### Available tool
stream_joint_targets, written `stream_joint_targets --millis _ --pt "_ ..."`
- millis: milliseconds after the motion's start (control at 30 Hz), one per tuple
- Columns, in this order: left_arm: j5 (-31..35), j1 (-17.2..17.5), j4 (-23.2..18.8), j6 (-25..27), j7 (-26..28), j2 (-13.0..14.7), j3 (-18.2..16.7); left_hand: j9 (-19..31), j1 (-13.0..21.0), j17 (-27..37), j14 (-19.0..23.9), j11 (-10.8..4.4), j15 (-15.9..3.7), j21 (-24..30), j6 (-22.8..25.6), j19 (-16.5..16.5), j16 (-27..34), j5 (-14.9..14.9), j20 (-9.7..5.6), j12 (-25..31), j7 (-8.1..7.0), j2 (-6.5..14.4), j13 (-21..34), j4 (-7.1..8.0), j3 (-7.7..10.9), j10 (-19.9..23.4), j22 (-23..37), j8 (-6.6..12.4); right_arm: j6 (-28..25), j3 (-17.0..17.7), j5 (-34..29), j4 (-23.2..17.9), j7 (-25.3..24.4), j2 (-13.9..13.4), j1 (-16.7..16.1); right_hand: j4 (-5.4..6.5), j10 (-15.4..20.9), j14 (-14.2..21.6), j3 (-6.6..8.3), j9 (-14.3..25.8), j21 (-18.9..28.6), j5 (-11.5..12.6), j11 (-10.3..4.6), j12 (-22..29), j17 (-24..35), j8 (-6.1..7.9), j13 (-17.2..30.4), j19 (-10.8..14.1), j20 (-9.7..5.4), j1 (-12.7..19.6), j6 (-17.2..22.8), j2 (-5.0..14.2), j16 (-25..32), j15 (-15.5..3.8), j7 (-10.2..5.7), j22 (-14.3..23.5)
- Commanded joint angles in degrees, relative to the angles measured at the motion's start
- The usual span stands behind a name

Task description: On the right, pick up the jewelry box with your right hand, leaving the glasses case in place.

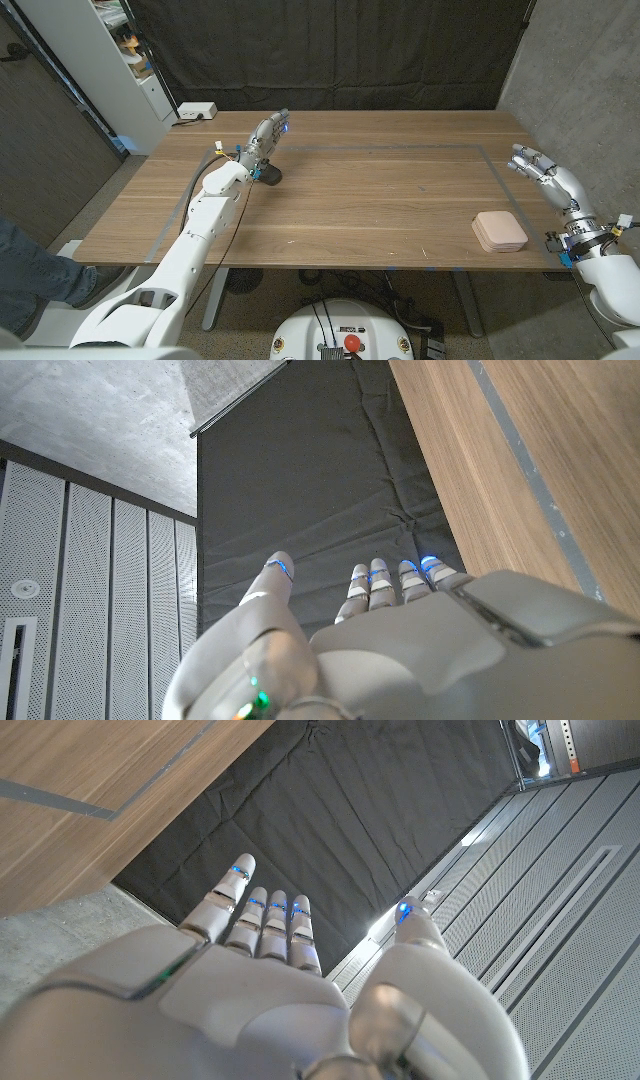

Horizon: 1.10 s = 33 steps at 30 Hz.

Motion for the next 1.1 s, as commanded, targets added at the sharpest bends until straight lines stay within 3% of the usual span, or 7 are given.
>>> stream_joint_targets --millis 33,1100 --pt "0.13 -0.37 0.35 0.19 -0.24 0.04 0.16 0.19 0.27 0.29 -0.3 0.11 0.05 0.24 -0.02 -0.18 0.17 0.25 0.31 0.18 0.13 0.3 0.06 -0.22 0.18 0.01 0.27 -0.09 0.28 0.24 -1.83 0.01 0.27 0.61 -0.59 -0.38 0.26 0.38 0.03 0.29 0.04 0.34 -0.06 -0.14 0.01 0.27 0.25 0.27 0.35 0.81 0.4 -0.29 0.1 -0.16 -0.2 0.19" --pt "0.38 -1.06 0.4 0.32 -0.43 0.33 0.13 0.19 0.28 0.29 -0.27 0.1 0.03 0.28 0.12 -0.13 0.2 0.25 0.35 0.21 0.02 0.35 0.07 -0.24 0.24 0.08 0.27 -0.01 -0.24 3.07 -13.38 -2.26 -2.08 1.97 -3.01 -0.57 0.26 0.26 -0.07 0.31 -0.04 0.83 -0.39 -0.18 -0.02 0.27 0.26 -0.05 0.36 1.68 0.61 -1.09 -0.02 -0.39 -0.69 0.2"
